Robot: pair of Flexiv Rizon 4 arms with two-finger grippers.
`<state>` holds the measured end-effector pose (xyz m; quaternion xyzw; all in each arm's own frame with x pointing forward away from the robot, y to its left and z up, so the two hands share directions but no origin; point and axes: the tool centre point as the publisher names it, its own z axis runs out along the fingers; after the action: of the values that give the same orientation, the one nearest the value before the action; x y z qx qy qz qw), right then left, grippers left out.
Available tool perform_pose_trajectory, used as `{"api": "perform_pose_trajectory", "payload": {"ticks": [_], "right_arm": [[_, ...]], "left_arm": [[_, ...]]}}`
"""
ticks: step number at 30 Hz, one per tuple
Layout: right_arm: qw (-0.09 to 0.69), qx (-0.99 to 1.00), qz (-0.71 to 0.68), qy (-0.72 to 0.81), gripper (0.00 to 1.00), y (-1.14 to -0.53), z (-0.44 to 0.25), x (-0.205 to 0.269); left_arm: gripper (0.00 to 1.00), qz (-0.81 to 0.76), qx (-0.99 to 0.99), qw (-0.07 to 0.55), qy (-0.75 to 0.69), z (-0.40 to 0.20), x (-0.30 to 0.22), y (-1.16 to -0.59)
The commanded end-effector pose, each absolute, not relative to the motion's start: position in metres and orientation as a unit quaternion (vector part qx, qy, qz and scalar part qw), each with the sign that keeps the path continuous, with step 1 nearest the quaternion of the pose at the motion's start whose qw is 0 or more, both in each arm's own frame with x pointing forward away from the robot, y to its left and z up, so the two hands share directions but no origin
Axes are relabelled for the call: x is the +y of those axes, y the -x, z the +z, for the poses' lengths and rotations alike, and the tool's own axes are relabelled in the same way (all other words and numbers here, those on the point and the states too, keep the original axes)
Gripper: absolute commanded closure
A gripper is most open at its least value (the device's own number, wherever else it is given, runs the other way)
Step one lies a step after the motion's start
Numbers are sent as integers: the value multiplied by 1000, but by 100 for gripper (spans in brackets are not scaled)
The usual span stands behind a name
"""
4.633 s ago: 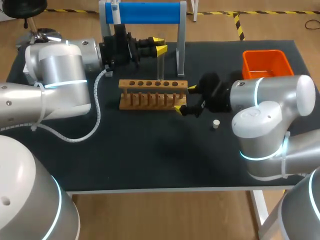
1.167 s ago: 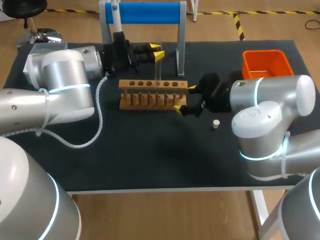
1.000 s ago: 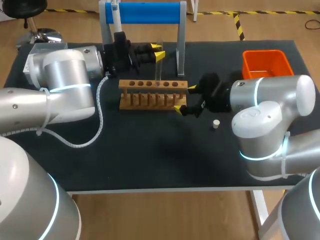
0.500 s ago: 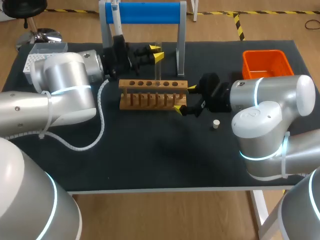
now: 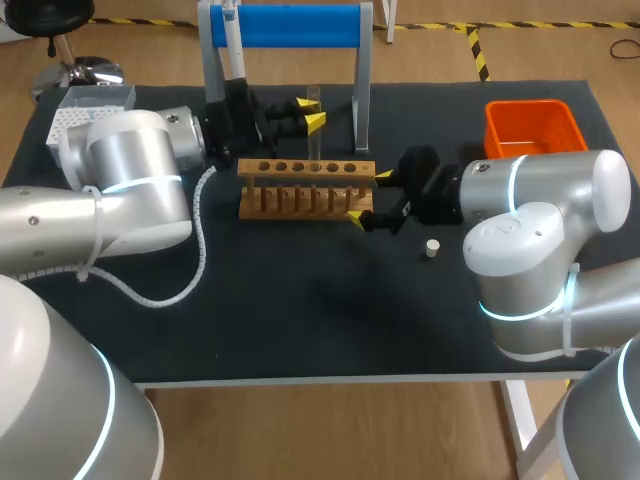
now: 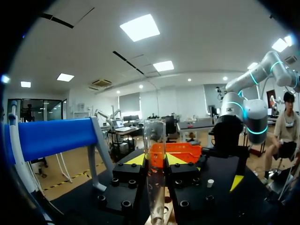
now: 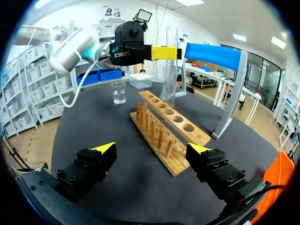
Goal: Invert the test tube, pick up the pipette, mount the tip to pipette, aspirate from beaker and dispense into the tube, eject the tip, return the pipette, and cap with the stopper.
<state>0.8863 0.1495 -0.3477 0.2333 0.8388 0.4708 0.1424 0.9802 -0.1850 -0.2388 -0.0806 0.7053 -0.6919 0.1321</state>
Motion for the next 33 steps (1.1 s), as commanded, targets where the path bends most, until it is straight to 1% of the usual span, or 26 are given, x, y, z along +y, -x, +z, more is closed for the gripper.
{"api": "perform_pose_trajectory", "payload": {"ticks": [1,13,33], "right_arm": [[142,839,471,-234,0,-886,-348,149],[142,839,471,-234,0,-886,-348,149],[142,839,471,-234,0,-886,-348,149]], "left_arm": [[100,-675,722,127,81,-236,-189,-982],[100,-641,754,115,87,-243,-191,-983],[100,-650,746,100,105,-258,-189,-986]]}}
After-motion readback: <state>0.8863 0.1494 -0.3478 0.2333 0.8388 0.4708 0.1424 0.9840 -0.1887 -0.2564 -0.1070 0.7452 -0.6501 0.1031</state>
